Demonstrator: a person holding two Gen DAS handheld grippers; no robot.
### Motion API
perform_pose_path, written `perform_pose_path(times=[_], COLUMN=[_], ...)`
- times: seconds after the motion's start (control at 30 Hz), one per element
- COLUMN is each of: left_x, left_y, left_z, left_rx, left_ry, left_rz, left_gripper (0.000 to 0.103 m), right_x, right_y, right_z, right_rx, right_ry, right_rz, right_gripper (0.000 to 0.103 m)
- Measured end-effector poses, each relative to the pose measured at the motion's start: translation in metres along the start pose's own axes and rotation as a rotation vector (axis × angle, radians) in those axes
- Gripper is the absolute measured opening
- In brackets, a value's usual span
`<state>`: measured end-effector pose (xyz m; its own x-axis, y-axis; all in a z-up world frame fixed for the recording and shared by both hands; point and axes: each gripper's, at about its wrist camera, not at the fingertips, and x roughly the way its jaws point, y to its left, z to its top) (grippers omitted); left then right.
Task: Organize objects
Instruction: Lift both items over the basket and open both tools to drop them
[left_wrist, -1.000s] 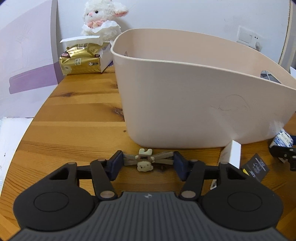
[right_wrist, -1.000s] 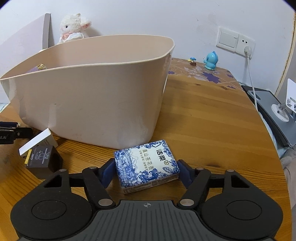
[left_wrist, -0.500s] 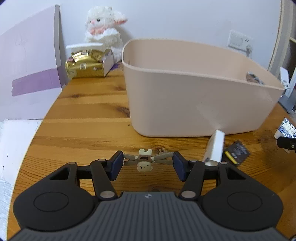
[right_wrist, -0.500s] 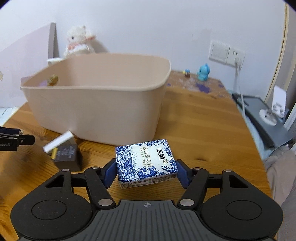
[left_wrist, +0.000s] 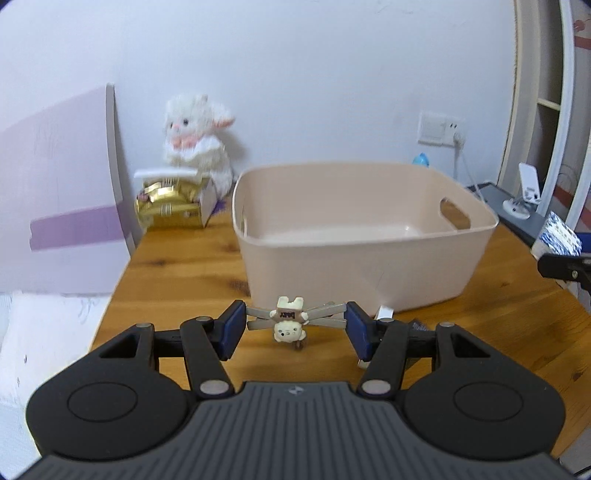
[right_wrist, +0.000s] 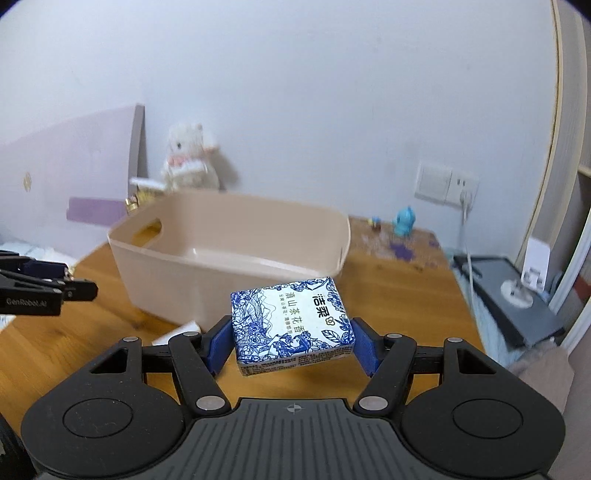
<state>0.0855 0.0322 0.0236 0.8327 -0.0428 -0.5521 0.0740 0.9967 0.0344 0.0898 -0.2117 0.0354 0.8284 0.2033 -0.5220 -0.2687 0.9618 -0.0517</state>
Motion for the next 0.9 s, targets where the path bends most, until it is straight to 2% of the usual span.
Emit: perform_pose_path(times=[0.2,0.4,0.7,0.9], left_x=[-0.012,-0.006,0.046,0.097], left_y=[-0.009,-0.015,-0.026,-0.030], left_z=[0.023,0.047,0.073,0.076], left_rx=[0.037,0.059,0.107,0.126], left_ry=[-0.078,-0.126,-0.127,-0.058], left_rz=[0.011,0.014,0.030,0.051], left_gripper=[0.060,0.060,0.060,0.060], right_x=[-0.015,-0.009,0.040,0.082], right_y=[-0.001,-0.005,-0.005,0.000], right_z=[0.023,0.043,0.065,0.062], right_rx=[0.021,0.028,0.036,0.047], right_ry=[-0.110,-0.166,-0.149,-0.087], right_rz=[-0.002,-0.010,-0.005,-0.020], right_gripper=[0.064,0.064,0.064,0.064])
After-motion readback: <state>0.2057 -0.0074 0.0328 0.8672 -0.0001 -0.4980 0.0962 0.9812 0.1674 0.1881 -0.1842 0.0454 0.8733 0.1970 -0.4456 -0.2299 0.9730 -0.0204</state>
